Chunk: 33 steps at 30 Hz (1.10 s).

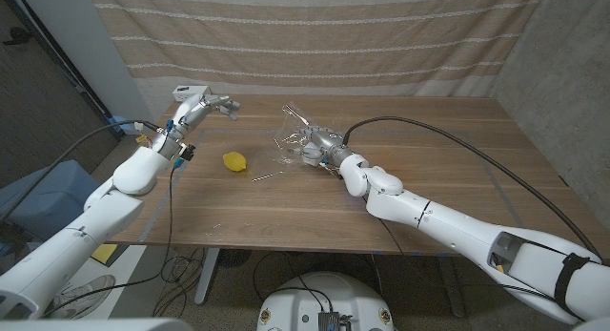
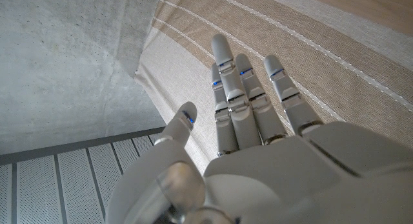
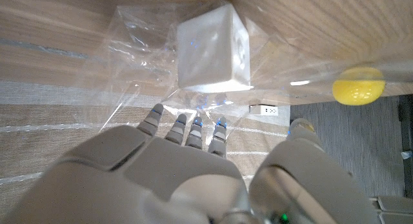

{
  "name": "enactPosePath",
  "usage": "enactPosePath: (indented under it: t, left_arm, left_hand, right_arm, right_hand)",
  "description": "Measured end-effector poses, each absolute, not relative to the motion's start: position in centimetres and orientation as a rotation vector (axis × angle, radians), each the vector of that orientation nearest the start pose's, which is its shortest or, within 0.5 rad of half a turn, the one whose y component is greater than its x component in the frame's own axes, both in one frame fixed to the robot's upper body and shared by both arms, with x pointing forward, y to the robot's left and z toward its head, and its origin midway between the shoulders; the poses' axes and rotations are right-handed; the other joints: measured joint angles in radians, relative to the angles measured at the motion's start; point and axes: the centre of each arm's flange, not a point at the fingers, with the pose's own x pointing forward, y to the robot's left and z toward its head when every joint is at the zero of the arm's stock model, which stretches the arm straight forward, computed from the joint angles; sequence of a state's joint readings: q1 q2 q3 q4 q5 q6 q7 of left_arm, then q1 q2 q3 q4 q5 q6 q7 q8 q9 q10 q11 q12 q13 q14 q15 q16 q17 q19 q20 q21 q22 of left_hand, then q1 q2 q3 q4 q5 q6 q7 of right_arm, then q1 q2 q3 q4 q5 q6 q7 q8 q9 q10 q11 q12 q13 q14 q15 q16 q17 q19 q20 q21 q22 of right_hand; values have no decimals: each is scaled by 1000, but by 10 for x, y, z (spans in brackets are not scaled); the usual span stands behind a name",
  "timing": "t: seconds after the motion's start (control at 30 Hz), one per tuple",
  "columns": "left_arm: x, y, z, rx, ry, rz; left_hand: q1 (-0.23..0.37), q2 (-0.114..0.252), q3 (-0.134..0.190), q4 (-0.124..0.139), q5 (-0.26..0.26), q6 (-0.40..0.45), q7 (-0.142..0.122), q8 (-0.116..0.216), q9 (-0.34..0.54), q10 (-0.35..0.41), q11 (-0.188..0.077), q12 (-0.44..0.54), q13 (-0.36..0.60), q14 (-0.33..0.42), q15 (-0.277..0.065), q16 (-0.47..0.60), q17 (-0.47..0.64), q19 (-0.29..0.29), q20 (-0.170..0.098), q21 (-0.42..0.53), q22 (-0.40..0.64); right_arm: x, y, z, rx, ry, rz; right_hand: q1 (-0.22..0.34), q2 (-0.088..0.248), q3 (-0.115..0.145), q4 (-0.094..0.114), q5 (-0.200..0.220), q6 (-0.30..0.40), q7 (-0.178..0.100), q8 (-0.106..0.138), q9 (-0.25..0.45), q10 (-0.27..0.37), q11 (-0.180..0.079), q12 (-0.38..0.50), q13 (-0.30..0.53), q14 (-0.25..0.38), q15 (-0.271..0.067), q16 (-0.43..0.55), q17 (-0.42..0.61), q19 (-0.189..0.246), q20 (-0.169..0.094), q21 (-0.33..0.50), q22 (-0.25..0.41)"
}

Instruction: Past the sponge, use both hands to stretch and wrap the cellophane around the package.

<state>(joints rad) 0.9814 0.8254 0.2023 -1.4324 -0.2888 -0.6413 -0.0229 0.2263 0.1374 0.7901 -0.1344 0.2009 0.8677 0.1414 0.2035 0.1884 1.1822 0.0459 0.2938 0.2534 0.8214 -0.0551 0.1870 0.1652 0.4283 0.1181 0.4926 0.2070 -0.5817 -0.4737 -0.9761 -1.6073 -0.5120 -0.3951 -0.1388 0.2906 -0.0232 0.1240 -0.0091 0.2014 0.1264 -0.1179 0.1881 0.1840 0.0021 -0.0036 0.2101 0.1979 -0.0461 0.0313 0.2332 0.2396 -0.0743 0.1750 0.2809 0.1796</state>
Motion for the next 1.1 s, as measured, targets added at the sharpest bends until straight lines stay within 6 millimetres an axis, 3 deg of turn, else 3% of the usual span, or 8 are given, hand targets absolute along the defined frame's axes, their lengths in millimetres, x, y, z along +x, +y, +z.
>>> enactPosePath:
  t: [0.17,0.4,0.5,0.63,0.77,0.9,1.1]
  left_arm:
    - [552,382,36,573,-960,-141]
    - [553,385,34,567,-956,-139]
    - [554,386,33,561,-955,-130]
    - [555,390,29,548,-950,-108]
    - [556,394,24,530,-948,-83]
    - [557,398,19,508,-946,-60]
    - [561,403,10,464,-938,-34]
  left_hand:
    - [0,0,4,4,0,0,0,0,0,0,0,0,0,0,0,0,0,0,0,0,0]
    - [0,0,4,4,0,-23,-15,-11,0,-28,-2,-19,0,-20,1,-7,0,-5,5,0,0]
    - [0,0,4,4,0,-67,-33,-22,0,-104,-5,-54,-6,-72,8,-14,5,-30,12,0,0]
    - [0,0,-1,-1,0,-140,-63,-27,0,-209,-13,-90,-18,-162,18,-17,5,-76,25,-15,0]
    - [4,-3,-18,-10,0,-243,-117,-30,-1,-369,-35,-117,-30,-265,24,-17,5,-128,37,-32,0]
    - [17,0,-35,-12,0,-344,-160,-37,-3,-494,-47,-120,-39,-342,24,-17,5,-168,48,-45,-1]
    - [24,-3,-56,8,-9,-468,-213,-38,-7,-631,-63,-120,-52,-435,28,-17,10,-210,49,-63,-3]
  right_arm:
    - [614,-55,-16,-1234,-679,98]
    - [604,-68,-7,-1103,-737,82]
    - [601,-74,-4,-1046,-755,74]
    - [597,-86,-1,-946,-777,62]
    - [595,-95,1,-857,-794,59]
    - [594,-106,1,-767,-805,58]
    - [593,-123,3,-633,-820,69]
  right_hand:
    - [-12,-22,-16,0,9,0,0,0,0,11,1,3,0,13,4,6,-2,13,-7,0,0]
    - [-23,-12,-22,5,25,45,8,9,0,60,14,17,0,46,3,18,-2,58,-7,0,0]
    - [-13,15,-15,11,36,56,11,16,0,80,16,17,0,70,1,25,-3,97,-7,8,0]
    - [1,28,-6,4,39,82,13,19,0,103,20,23,0,100,2,30,-8,155,-17,24,0]
    - [14,49,2,-2,39,99,16,19,0,127,23,27,0,128,-4,38,-12,204,-32,34,0]
    - [19,77,16,-2,39,113,23,19,0,137,34,27,0,143,-5,38,-14,236,-65,44,0]
    - [18,103,26,5,39,123,33,19,0,157,54,27,0,176,-8,45,-17,284,-112,52,0]
